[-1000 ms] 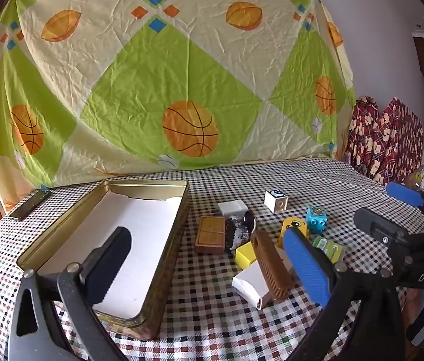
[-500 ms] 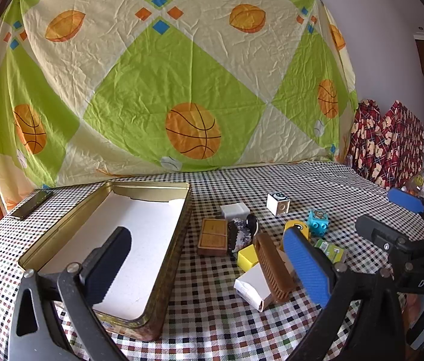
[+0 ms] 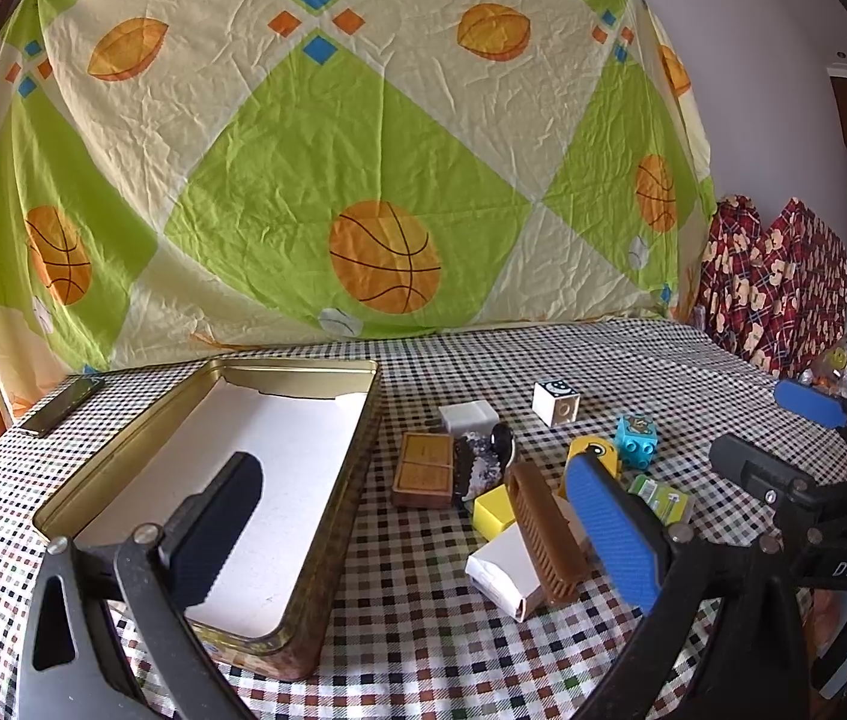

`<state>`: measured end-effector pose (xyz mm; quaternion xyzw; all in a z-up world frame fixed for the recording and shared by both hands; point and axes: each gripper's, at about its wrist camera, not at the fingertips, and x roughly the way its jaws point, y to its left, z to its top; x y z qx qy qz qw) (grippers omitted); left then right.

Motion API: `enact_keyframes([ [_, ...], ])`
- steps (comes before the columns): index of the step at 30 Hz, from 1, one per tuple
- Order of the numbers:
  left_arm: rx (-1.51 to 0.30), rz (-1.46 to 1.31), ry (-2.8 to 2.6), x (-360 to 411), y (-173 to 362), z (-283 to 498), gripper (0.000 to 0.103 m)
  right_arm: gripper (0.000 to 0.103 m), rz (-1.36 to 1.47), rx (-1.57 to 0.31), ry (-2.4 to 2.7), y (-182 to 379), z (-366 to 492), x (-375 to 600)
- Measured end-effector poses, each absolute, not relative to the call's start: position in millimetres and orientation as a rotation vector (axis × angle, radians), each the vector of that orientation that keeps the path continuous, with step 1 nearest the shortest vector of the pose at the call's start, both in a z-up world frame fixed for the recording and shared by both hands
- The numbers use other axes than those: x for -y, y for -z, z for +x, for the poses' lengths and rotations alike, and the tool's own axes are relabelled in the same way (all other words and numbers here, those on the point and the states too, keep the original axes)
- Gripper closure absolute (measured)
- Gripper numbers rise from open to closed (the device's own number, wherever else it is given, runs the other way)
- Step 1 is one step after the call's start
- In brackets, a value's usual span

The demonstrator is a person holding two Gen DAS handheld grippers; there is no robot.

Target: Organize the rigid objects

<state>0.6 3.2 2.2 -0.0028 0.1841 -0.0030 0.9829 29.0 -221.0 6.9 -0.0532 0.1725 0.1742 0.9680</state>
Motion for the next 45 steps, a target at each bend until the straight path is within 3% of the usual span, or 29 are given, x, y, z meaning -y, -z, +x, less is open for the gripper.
enact_keyframes([
  [29,-0.431,-0.033,0.035,2,24,15,0.0,0.001,-0.168,-0.475,-0.447,31,46,209],
  [40,-0.469,0.012,0.09,20,31,25,0.001,0.001,-0.304,-0.639,-0.481,42,72,194],
  [43,-0.496,0.022,0.105,24,32,33,0.004,0.001,-0.319,-0.666,-0.484,44,77,192],
  [45,-0.522,0.018,0.121,25,34,41,0.009,0.007,-0.322,-0.686,-0.495,46,82,193],
])
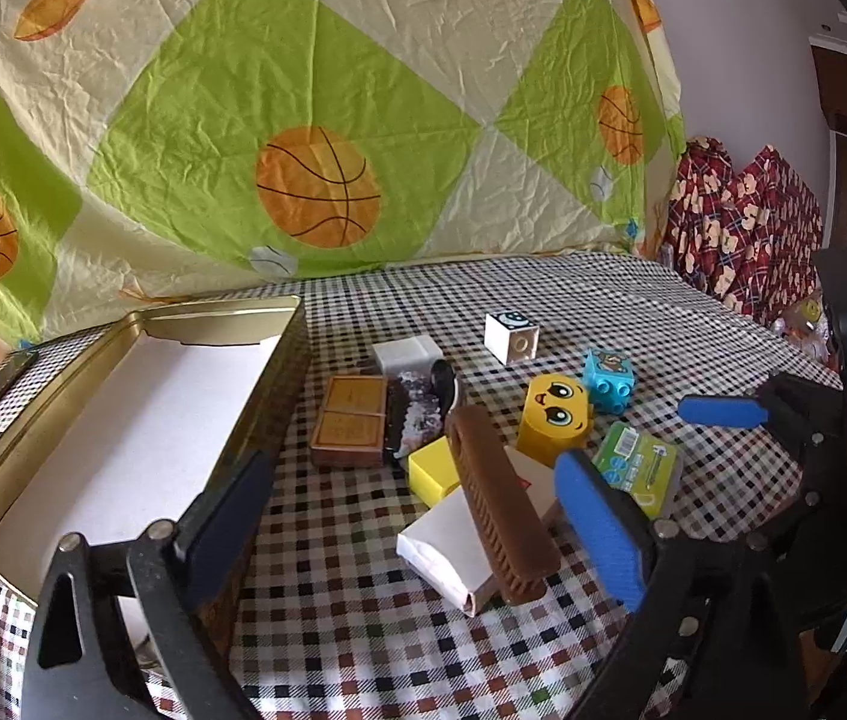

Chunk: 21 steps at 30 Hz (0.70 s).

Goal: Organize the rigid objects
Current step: 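Close the left tool on the brown brush while the right tool grasps the green-labelled plastic box, then lift the brush with the left tool while the right tool carries the plastic box toward the gold tin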

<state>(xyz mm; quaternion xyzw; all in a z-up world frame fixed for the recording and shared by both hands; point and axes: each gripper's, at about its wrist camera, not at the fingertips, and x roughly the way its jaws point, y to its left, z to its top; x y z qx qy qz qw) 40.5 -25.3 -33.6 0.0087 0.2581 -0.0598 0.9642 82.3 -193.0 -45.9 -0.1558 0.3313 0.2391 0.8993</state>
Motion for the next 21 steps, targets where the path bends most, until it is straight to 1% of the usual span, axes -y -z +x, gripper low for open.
enact_keyframes([
  [1,-0.536,0.014,0.127,26,34,44,0.011,0.013,-0.316,-0.697,-0.505,47,85,193],
  [2,-0.55,0.011,0.139,27,35,47,0.016,0.018,-0.307,-0.715,-0.517,49,88,194],
  [3,-0.57,0.012,0.159,30,36,50,0.02,0.02,-0.295,-0.74,-0.533,51,92,194],
  [5,-0.619,0.026,0.181,36,41,58,0.02,0.021,-0.286,-0.749,-0.546,52,93,195],
  [7,-0.649,0.034,0.209,41,45,61,0.035,0.021,-0.274,-0.754,-0.557,52,94,197],
  [9,-0.668,0.056,0.222,47,47,63,0.054,0.021,-0.253,-0.752,-0.565,52,96,199],
  [10,-0.672,0.062,0.228,49,48,63,0.061,0.021,-0.244,-0.749,-0.565,52,95,201],
  [11,-0.678,0.061,0.238,49,49,63,0.076,0.021,-0.241,-0.747,-0.563,52,94,201],
  [12,-0.682,0.057,0.245,49,50,63,0.08,0.021,-0.237,-0.739,-0.554,51,93,202],
  [13,-0.683,0.049,0.249,48,49,63,0.08,0.021,-0.233,-0.731,-0.547,50,92,203],
  [14,-0.681,0.037,0.254,46,49,62,0.086,0.021,-0.231,-0.727,-0.544,49,92,203],
  [15,-0.68,0.025,0.258,44,49,63,0.088,0.021,-0.225,-0.719,-0.54,48,91,205],
  [21,-0.649,-0.006,0.251,38,46,60,0.089,0.021,-0.207,-0.668,-0.515,44,85,210],
])
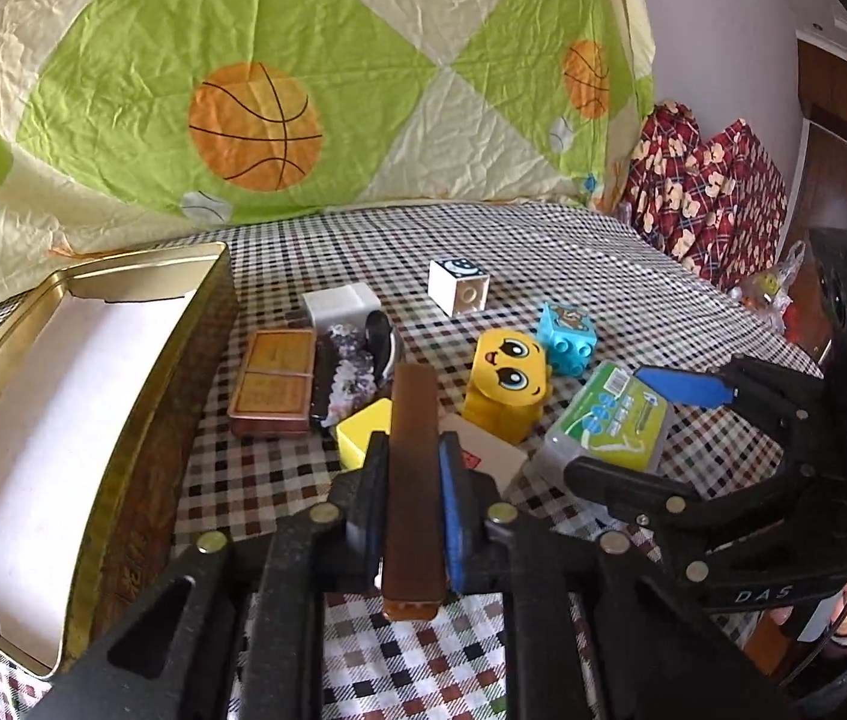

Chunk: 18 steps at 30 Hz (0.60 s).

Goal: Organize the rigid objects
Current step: 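Lift the brush with the left tool while the right tool carries the plastic box toward the gold tin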

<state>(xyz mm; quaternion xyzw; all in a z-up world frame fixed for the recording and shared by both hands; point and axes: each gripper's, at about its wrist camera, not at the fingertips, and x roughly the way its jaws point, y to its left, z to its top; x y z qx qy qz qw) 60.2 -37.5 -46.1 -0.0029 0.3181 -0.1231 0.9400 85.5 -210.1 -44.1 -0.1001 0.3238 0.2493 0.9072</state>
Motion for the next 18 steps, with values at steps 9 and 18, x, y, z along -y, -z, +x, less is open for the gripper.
enact_keyframes([
  [9,-0.592,-0.012,0.235,34,40,54,0.089,0.021,-0.189,-0.574,-0.493,37,76,215],
  [18,-0.527,-0.02,0.199,30,35,45,0.089,0.021,-0.175,-0.501,-0.492,33,68,220],
])
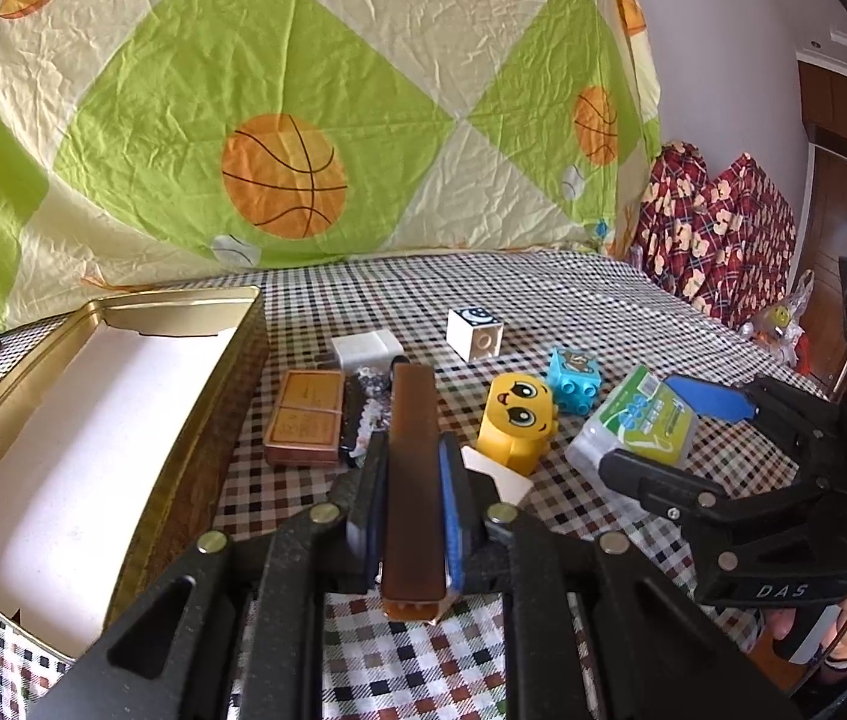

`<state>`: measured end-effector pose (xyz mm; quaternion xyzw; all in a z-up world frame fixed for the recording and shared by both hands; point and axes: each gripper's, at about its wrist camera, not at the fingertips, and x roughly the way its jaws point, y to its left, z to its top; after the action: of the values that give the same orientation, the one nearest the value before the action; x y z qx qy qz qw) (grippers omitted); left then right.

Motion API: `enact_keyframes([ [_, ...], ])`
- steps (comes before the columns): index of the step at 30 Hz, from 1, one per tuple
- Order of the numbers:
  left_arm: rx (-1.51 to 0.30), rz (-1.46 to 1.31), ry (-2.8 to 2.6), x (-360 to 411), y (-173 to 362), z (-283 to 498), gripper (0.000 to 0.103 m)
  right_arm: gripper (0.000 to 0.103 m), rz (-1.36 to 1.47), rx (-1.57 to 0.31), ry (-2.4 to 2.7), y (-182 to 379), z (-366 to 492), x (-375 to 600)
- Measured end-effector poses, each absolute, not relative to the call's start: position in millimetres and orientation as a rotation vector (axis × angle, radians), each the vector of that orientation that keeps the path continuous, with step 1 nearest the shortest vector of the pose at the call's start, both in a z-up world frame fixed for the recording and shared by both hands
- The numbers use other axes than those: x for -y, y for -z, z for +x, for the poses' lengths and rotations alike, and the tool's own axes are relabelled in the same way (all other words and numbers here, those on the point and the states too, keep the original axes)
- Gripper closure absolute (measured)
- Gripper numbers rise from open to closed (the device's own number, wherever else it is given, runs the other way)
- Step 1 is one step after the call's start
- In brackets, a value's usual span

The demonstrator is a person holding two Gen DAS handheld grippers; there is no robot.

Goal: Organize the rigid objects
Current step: 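Lift the brush with the left tool while the right tool carries the plastic box toward the gold tin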

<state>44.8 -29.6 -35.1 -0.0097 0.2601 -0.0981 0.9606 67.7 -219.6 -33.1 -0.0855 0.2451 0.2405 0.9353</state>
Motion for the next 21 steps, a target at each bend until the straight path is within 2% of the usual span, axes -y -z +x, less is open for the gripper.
enact_keyframes([
  [21,-0.391,-0.03,0.14,24,27,23,0.089,0.021,-0.152,-0.39,-0.485,28,54,228],
])
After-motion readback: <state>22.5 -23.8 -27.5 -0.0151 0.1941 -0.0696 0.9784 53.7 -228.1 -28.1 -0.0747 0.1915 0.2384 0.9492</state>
